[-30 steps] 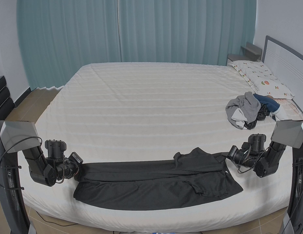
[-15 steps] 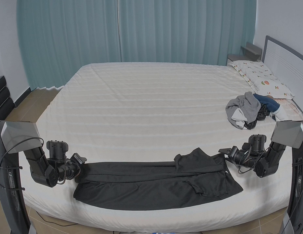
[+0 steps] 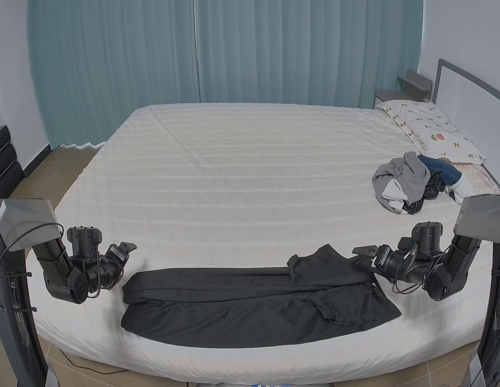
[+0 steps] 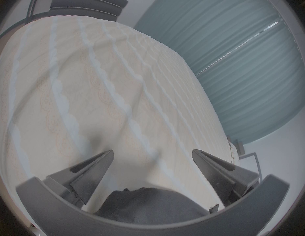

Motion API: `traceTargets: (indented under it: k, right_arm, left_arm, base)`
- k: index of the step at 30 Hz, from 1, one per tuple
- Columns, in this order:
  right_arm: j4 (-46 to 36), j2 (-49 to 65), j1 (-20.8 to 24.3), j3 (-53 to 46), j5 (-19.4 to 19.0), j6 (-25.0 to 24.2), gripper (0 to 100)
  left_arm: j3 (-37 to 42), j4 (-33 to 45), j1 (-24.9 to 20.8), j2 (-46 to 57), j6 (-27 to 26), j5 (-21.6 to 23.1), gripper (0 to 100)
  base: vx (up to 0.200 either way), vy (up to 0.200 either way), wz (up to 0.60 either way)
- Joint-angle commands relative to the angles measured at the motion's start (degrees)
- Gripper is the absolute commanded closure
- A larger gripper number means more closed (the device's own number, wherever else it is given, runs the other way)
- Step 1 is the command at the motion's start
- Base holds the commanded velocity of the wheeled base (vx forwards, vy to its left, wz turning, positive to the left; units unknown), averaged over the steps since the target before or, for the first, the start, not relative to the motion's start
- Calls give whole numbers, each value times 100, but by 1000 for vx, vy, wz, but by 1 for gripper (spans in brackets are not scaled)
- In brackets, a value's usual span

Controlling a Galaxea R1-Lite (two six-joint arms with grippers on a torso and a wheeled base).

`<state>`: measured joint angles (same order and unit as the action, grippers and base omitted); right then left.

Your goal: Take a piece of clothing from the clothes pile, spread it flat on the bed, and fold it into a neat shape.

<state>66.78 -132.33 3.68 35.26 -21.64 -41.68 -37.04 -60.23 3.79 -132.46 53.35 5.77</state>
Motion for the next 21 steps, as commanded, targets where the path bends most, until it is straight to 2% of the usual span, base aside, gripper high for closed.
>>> traceTargets:
  k: [1,2,4,9,16,21]
  right_arm:
    - [-130,-65,177,-177,2,266,0]
    - [-148,-188,168,-168,2,512,0]
    - [-148,-311,150,-115,11,679,0]
    - [-60,-337,150,-36,28,696,0]
    - [19,278,124,-256,28,661,0]
    - [142,-65,282,-107,72,670,0]
  left_arm:
    - [-120,-24,78,-16,123,3,0]
    - [-120,-32,78,-34,123,3,0]
    - [-120,-32,78,-43,123,3,0]
    - [-120,-32,69,-34,123,3,0]
    - [-129,-41,78,-43,115,3,0]
    - [-146,-41,69,-43,106,3,0]
  base:
    - [0,0,0]
    - [0,0,0]
    - [0,0,0]
    - [0,0,0]
    - [0,0,0]
    - [0,0,0]
